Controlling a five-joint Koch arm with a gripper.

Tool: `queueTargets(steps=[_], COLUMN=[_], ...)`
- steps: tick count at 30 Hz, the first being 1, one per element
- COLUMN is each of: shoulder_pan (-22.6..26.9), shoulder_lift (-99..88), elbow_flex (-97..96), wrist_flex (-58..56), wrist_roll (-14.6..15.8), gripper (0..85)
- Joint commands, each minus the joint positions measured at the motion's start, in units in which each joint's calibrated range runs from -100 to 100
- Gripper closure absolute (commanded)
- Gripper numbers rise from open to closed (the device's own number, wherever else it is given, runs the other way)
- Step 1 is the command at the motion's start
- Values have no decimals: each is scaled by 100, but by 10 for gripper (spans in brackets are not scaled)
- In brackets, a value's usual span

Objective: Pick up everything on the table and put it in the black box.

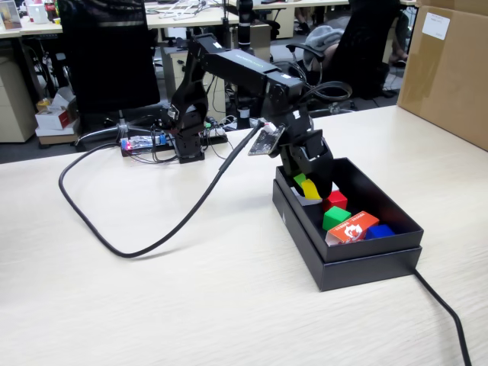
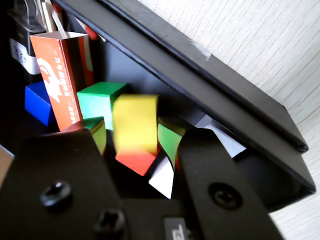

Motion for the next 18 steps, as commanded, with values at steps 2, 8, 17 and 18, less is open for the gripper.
queueTargets(steps=[2,8,17,18], shoulder_pan=[-20,-20,-122,-151], shoulder_lift=[-99,-202,-2256,-2555], elbow_flex=[331,258,-367,-485], wrist_flex=[269,269,269,269], wrist_roll=[-5,-10,44,44], gripper=[588,508,391,391])
